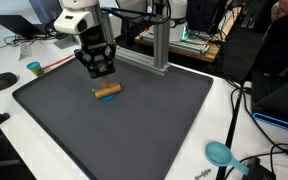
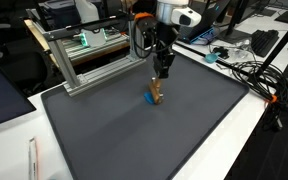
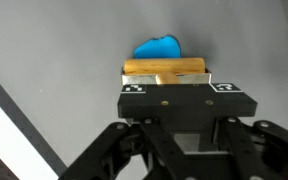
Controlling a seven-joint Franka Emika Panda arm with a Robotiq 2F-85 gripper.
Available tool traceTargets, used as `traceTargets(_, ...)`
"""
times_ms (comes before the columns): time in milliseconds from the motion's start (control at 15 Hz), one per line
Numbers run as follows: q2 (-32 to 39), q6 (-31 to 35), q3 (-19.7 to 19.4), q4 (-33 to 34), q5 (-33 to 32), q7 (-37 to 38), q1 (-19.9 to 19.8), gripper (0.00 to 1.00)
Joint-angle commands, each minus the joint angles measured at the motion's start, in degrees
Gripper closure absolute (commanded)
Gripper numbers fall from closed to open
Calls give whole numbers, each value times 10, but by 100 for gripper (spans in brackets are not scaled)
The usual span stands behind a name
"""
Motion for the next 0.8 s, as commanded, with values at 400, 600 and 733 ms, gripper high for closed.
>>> traceTargets(400, 29, 22, 12, 5, 26, -13, -7, 77)
traceTargets(600, 30, 24, 13, 4, 29, -13, -7, 77)
traceTargets(733, 31, 25, 13, 3, 31, -13, -7, 77)
